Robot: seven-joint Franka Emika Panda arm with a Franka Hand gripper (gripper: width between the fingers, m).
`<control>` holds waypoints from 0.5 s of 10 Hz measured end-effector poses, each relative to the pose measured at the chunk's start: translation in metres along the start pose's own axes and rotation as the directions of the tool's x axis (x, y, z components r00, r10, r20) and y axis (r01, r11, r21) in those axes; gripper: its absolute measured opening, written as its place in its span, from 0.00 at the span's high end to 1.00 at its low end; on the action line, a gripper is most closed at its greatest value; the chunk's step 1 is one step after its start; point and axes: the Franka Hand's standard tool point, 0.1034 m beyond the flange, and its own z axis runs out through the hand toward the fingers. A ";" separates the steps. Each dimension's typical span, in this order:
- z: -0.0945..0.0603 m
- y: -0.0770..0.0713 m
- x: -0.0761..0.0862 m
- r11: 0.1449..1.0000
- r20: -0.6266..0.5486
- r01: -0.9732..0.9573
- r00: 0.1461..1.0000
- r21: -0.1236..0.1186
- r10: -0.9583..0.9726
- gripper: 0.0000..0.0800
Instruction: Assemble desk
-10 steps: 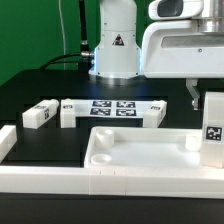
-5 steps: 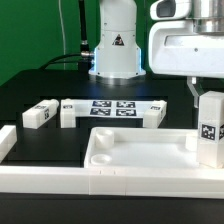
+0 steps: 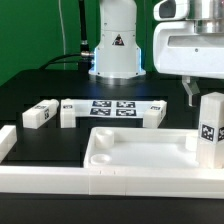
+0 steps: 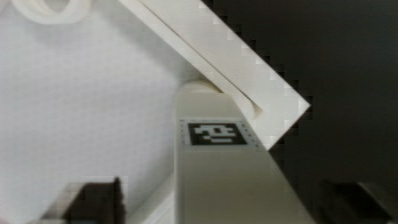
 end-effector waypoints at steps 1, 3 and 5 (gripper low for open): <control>0.000 0.000 0.000 0.999 0.000 0.041 0.999 0.000 -0.041 0.22; 0.000 -0.001 0.000 0.975 -0.002 0.224 0.975 0.001 -0.224 0.19; -0.001 -0.003 -0.001 0.903 -0.005 0.429 0.903 -0.002 -0.429 0.19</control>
Offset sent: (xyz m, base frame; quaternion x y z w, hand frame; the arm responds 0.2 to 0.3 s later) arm 0.0050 0.0042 0.0056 -0.0239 0.0155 -0.2667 0.9634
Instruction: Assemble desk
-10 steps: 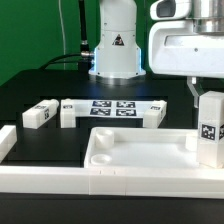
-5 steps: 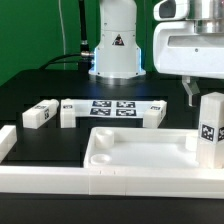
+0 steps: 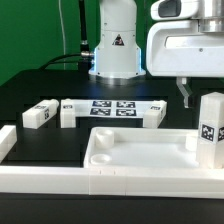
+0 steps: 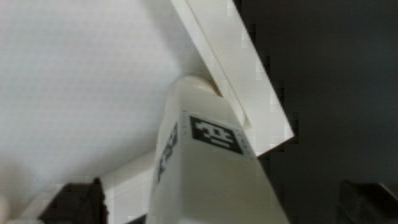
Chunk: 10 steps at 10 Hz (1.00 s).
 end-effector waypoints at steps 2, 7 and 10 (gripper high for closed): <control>-0.001 -0.001 0.004 0.975 -0.006 0.220 0.975 -0.003 -0.220 0.19; -0.002 0.001 0.009 0.799 -0.008 0.601 0.799 -0.020 -0.601 0.19; -0.002 0.002 0.010 0.685 -0.003 0.728 0.686 -0.029 -0.728 0.19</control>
Offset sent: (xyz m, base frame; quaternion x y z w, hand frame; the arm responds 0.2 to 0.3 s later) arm 0.0114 -0.0012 0.0033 0.0009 0.0022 -0.2597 0.9657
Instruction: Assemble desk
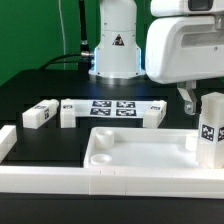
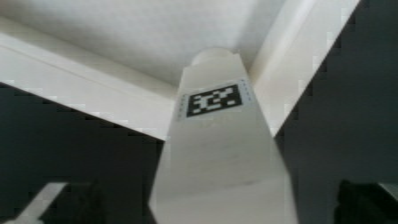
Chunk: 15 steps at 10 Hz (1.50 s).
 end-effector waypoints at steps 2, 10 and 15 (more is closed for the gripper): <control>0.000 0.001 0.000 0.998 0.000 0.068 0.998 -0.001 -0.068 0.35; 0.001 0.001 -0.001 0.978 0.000 -0.206 0.979 0.005 0.206 0.64; 0.001 0.003 -0.003 0.776 0.009 -0.630 0.777 0.019 0.630 0.64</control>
Offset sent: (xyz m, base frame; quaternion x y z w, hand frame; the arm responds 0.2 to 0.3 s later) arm 0.0000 0.0000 0.0000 0.0000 0.0000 0.0000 1.0000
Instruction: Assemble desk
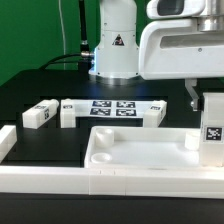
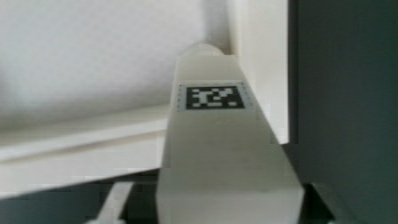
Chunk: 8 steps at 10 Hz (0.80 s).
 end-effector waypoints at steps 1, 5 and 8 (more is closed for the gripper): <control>0.000 0.001 0.000 0.996 0.000 -0.089 0.996 -0.001 0.089 0.64; 0.000 0.002 -0.001 0.897 0.007 -0.442 0.897 0.001 0.442 0.64; 0.000 0.001 -0.005 0.737 0.037 -0.676 0.737 -0.008 0.675 0.64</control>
Offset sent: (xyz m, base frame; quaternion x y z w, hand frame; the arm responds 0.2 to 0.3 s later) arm -0.0053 0.0116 -0.0043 0.0096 -0.0297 0.3021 0.9528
